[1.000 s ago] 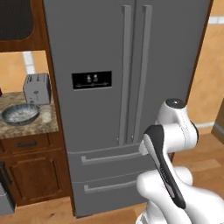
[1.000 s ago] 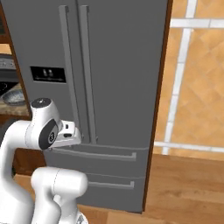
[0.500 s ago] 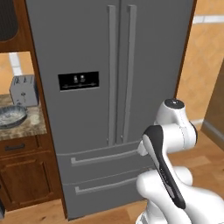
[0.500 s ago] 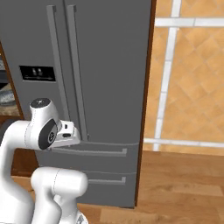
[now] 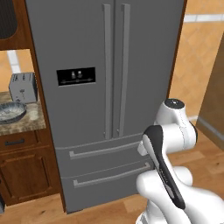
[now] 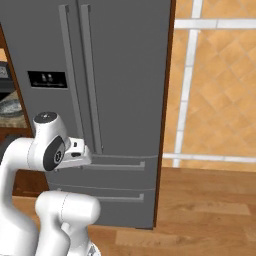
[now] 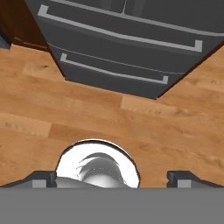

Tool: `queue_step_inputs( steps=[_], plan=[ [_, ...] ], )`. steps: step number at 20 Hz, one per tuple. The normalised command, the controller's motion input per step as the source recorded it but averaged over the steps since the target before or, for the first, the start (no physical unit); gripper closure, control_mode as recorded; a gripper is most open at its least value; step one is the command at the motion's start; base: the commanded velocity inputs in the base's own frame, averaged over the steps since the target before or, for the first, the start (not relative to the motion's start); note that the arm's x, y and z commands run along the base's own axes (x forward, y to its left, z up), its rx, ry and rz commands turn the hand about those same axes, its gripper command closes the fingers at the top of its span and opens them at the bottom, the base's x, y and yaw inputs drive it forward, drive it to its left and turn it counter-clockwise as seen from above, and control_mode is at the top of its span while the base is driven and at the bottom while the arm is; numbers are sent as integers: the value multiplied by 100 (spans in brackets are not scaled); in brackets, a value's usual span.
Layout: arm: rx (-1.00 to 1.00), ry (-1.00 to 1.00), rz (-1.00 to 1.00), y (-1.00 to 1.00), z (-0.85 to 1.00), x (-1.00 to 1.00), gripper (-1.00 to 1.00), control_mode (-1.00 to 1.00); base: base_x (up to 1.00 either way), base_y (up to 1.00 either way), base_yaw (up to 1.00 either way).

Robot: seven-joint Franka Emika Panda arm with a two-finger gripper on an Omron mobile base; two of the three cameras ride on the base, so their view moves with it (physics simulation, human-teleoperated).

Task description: Grab a lemon wedge from the fridge and one ice cube from the ice bowl, and put them in the glass of lemonade.

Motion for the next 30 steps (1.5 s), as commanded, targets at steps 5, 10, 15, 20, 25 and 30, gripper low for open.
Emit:
queue_step_inputs(
  steps=[5,10,15,20,25,30],
  plan=[
    [0,0,0,0,0,0,-100,100,0,0,0],
    [3,-9,0,0,6,-3,-100,-100,0,0,0],
    [4,-55,0,7,91,-28,-100,-100,0,0,0],
    [-1,-24,0,1,100,6,-100,-100,0,0,0],
    [0,-22,0,11,100,31,-100,-100,0,0,0],
    [2,-26,0,2,100,35,-100,-100,0,0,0]
  ],
)
